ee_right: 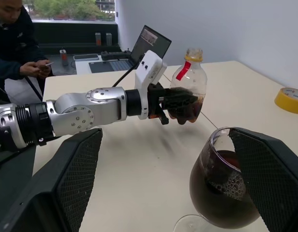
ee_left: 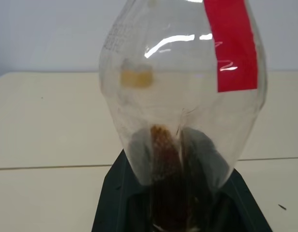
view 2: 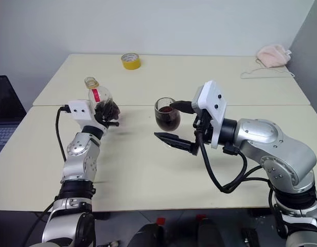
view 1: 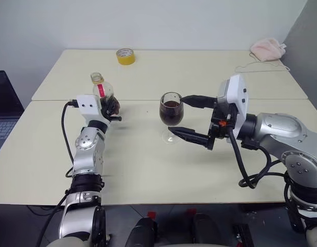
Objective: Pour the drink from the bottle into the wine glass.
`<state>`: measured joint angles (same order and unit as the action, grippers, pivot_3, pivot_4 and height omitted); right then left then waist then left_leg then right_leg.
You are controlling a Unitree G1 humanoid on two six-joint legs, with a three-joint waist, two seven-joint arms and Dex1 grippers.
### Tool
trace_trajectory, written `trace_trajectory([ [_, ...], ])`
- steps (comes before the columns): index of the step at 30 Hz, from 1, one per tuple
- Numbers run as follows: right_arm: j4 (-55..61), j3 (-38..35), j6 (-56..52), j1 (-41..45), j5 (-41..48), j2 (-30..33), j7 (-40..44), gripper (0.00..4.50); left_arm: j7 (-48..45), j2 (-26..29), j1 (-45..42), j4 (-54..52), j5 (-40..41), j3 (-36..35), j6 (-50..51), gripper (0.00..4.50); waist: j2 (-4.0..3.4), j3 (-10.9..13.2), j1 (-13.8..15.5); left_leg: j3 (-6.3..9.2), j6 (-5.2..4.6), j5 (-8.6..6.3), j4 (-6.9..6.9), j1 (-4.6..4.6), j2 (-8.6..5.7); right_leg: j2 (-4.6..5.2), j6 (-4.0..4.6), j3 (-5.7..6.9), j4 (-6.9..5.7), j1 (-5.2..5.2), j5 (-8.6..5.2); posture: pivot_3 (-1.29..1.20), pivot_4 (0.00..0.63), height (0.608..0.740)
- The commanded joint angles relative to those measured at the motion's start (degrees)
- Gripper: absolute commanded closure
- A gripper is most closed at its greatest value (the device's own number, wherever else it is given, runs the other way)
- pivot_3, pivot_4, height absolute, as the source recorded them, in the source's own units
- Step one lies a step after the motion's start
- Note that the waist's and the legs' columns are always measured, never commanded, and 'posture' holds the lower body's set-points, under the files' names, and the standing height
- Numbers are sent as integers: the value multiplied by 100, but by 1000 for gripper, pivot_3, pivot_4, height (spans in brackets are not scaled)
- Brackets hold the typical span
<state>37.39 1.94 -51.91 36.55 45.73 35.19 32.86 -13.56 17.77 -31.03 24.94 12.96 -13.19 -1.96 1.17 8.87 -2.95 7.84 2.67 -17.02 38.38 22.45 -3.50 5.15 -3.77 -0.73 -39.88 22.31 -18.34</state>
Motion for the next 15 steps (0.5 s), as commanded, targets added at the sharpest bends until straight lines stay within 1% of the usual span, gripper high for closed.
trace_trajectory([
  [1,-6,43,70,138,-147,74,24,0,-150,14,-95,186,-40,22,-198,3814,0,0,0,1,0,0,0,1,0,0,0,1,0,0,0,0,150,740],
  [15,-7,87,99,136,-272,84,80,0,-356,58,-480,1397,-193,7,-871,3814,1,-1,8,3,0,0,4,4,-1,1,0,3,0,0,0,0,150,740],
])
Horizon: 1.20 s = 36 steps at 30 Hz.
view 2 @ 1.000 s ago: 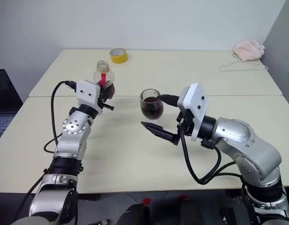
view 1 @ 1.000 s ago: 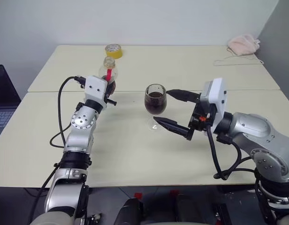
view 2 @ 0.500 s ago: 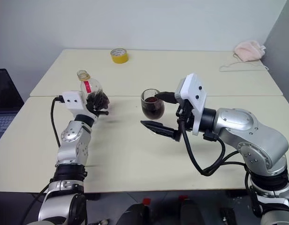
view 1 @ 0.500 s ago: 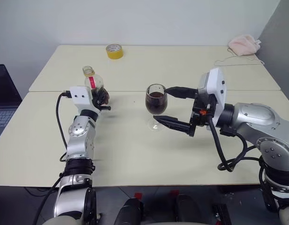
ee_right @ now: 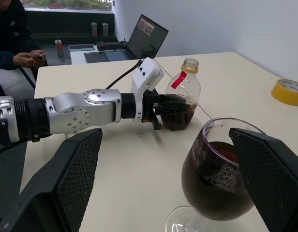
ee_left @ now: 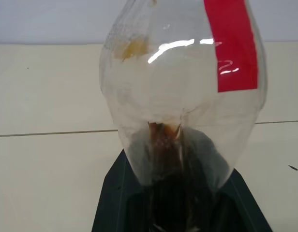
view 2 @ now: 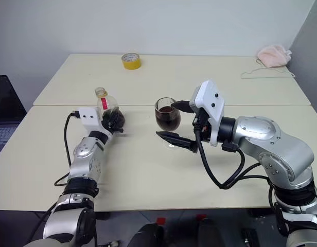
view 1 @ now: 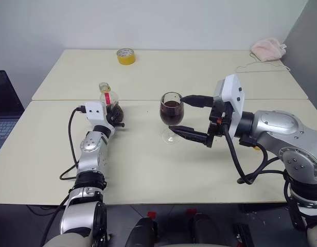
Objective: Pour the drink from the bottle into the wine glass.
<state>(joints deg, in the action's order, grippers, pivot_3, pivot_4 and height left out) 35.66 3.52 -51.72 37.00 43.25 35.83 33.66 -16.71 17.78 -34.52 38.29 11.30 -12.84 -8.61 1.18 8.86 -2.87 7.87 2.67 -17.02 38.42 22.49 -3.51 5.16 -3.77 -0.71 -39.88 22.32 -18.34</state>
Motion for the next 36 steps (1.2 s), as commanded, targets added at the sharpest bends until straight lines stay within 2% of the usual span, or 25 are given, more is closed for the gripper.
trace_trajectory([
  [1,180,-73,75,89,-14,12,-6,0,-79,43,-137,100,1,-38,-230,3814,0,0,0,0,0,0,0,0,-1,0,0,0,0,0,0,0,150,740],
  [18,224,-82,57,79,49,-13,-9,0,-158,42,-296,588,78,-120,-365,3814,0,0,4,1,0,0,1,0,-1,1,0,-1,0,0,0,0,150,740],
  [29,239,-70,73,34,63,-57,-16,0,-111,36,-186,315,-12,-92,-481,158,1,0,2,2,0,0,1,1,-1,0,0,0,1,0,0,0,150,740],
  [30,236,-70,77,29,61,-61,-14,0,-95,44,-155,257,-30,-93,-509,41,1,0,2,2,0,0,0,1,0,0,0,0,1,0,0,0,150,740],
  [36,224,-69,89,11,58,-73,8,0,-92,53,90,-165,12,-114,-446,41,1,0,-1,2,0,0,0,1,0,1,0,-2,2,1,0,0,150,740],
])
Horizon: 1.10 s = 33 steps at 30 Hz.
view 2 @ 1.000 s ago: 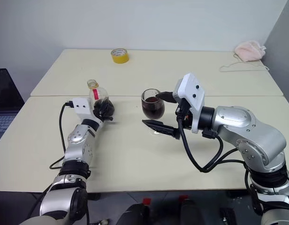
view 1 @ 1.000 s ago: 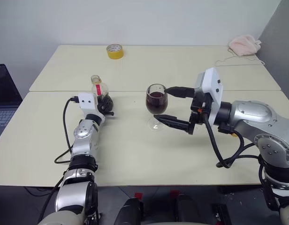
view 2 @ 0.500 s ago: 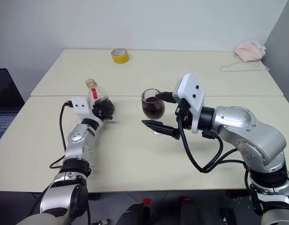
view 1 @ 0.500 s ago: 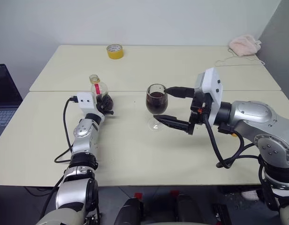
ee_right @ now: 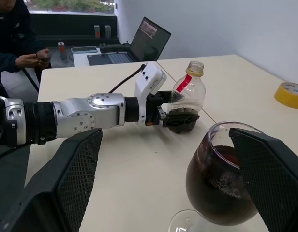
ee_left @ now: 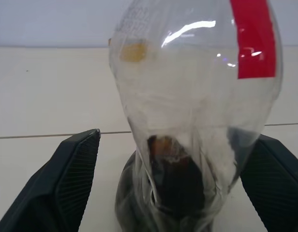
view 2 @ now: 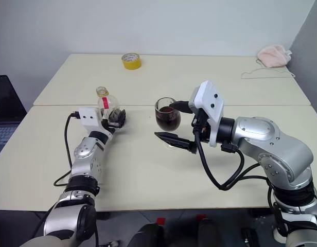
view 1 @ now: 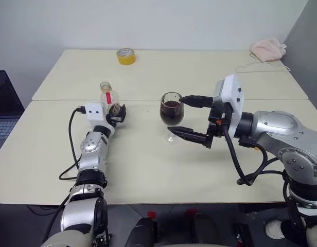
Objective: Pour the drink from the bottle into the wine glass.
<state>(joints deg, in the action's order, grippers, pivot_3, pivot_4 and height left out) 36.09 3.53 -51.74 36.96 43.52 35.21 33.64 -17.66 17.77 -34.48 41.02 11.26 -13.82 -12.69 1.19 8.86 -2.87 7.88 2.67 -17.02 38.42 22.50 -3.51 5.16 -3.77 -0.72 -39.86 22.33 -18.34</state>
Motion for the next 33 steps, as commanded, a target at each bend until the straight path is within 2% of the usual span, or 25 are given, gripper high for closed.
trace_trajectory([
  [1,179,-72,93,12,32,-13,15,0,13,50,152,-549,20,-14,-11,41,0,0,-1,0,0,0,0,0,0,0,0,-1,0,0,0,0,150,740],
  [9,208,-70,181,-92,-59,-54,-44,0,50,32,622,-1445,16,50,248,41,0,0,4,1,0,0,-1,0,0,0,0,-1,2,0,0,0,150,740],
  [14,410,-132,474,-590,-307,-98,-207,0,151,53,1188,-2486,38,43,571,41,0,0,4,0,0,0,-3,0,0,0,0,-3,4,0,0,0,150,740],
  [20,353,-407,1881,-1422,-892,-695,-370,0,315,116,1841,-3904,117,0,1512,41,1,-1,22,-1,0,0,-7,-2,2,-1,0,-4,6,-1,0,0,150,740],
  [27,108,-224,2471,-2545,-1225,-988,-297,0,461,96,2369,-5400,140,242,2861,41,4,-3,68,-8,0,0,-9,-6,0,-1,0,-11,11,-5,0,0,150,740],
  [31,-151,-154,2877,-2872,-1557,-1054,-238,0,623,39,2588,-5734,-22,311,3012,41,3,-3,87,-15,0,0,-19,-18,6,-10,0,-18,10,-6,0,0,150,740],
  [33,-482,-133,3166,-3031,-1840,-1154,-325,0,602,-36,2776,-5853,-25,332,2774,41,3,-4,90,-16,0,0,-25,-24,7,-11,0,-18,13,-9,0,0,150,740],
])
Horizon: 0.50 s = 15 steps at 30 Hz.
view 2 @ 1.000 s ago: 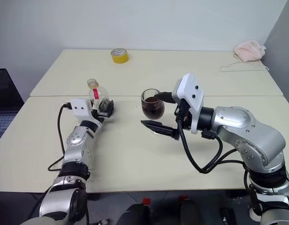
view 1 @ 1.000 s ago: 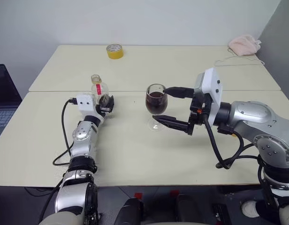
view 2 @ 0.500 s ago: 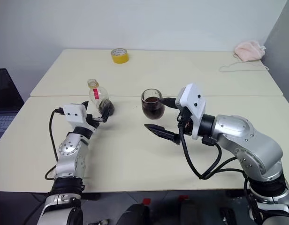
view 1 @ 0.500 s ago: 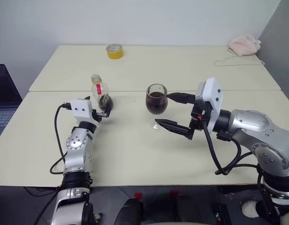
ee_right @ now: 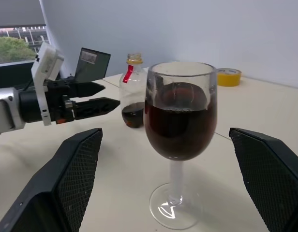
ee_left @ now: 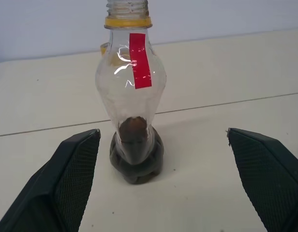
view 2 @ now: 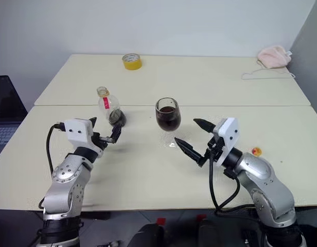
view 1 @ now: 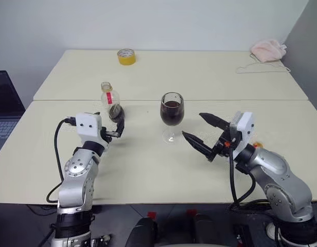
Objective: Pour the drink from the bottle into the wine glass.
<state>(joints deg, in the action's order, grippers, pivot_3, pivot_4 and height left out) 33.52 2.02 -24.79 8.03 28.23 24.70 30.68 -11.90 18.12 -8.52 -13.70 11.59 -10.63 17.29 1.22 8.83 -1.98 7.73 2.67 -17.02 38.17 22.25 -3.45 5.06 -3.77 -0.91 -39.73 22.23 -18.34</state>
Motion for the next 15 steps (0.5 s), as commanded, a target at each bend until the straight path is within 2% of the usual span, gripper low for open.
trace_trajectory([
  [1,-428,26,627,-193,-460,-169,-88,0,-2,-114,257,-395,-46,3,-396,41,0,0,3,-3,0,0,-6,-10,0,0,0,-1,8,-7,0,0,150,740],
  [4,-929,29,1103,-307,-834,-461,-320,0,-54,-184,375,-295,-69,1,-706,41,-1,1,23,-6,0,0,-14,-25,3,0,0,-3,20,-21,0,0,150,740],
  [11,-2457,-181,2313,-198,-1651,-1572,-1463,0,51,-365,561,202,-139,-5,-988,41,-4,0,17,-12,0,0,-20,-37,2,0,0,-9,20,-26,0,0,150,740],
  [15,-2948,-251,2601,-33,-1798,-1819,-1710,0,82,-444,486,547,-144,-38,-1103,41,-4,0,14,-11,0,0,-19,-38,2,-1,0,-8,20,-25,0,0,150,740],
])
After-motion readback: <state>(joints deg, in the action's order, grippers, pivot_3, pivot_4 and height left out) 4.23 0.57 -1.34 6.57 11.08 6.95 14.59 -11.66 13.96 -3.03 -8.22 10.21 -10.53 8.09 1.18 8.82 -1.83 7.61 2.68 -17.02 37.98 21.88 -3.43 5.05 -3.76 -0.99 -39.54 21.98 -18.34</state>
